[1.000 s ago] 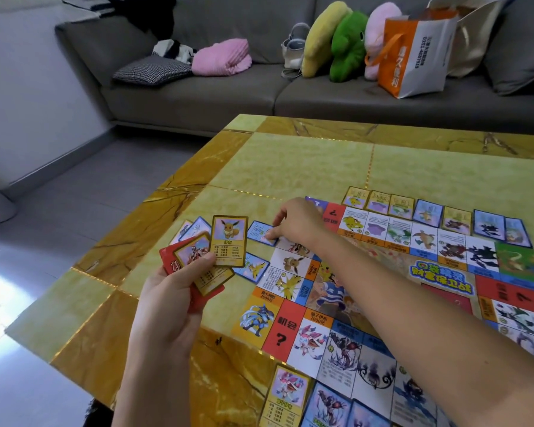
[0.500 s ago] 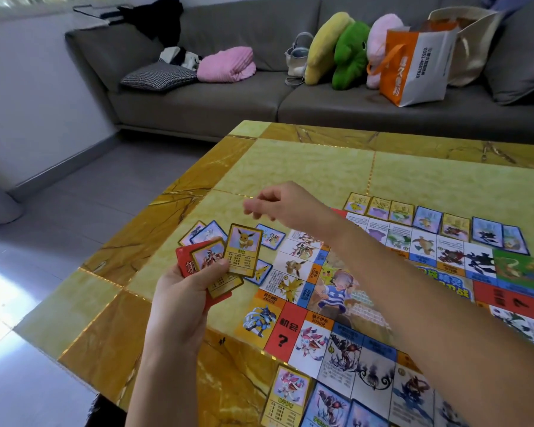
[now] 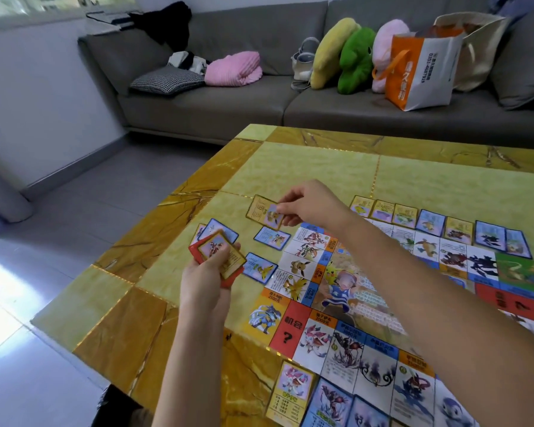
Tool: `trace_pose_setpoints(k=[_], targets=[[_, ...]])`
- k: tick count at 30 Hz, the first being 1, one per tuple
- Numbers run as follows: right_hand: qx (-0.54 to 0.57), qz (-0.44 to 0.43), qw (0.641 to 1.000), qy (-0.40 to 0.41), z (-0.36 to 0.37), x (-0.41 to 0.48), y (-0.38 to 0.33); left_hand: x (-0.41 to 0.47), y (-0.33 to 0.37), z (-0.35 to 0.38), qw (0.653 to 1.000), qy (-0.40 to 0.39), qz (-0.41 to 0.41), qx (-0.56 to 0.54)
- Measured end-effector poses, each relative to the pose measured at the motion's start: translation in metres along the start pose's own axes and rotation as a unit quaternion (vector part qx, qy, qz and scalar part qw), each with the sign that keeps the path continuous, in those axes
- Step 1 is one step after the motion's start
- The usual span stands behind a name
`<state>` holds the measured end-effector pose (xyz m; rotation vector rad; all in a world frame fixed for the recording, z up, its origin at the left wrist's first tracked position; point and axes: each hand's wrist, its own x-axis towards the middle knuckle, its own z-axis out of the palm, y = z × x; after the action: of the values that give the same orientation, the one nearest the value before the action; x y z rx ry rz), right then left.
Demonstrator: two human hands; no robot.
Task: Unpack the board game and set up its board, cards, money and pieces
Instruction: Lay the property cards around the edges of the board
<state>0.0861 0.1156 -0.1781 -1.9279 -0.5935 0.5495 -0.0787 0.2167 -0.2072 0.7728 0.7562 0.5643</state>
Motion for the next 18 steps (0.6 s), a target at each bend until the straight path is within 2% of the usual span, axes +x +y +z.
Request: trace_pose_setpoints(k=[4, 8, 13, 18], targets=[[-0.039, 0.023, 0.998, 0.034, 0.016, 0.007, 0.018, -0.001, -0.012, 0.013, 0.998, -0.031, -0.008, -0.050], [-0.065, 0.028, 0.996, 0.047, 0.027, 0.011, 0.029, 0.007, -0.019, 0.015, 0.997, -0.025, -0.026, -0.068], [-0.059, 0.010, 0.997, 0.038, 0.034, 0.011, 0.034, 0.019, -0.028, 0.008, 0.991, -0.006, -0.085, -0.101], [-0.067, -0.005, 0.997, 0.042, 0.038, 0.010, 0.035, 0.022, -0.033, 0.009, 0.992, 0.045, -0.110, -0.053]])
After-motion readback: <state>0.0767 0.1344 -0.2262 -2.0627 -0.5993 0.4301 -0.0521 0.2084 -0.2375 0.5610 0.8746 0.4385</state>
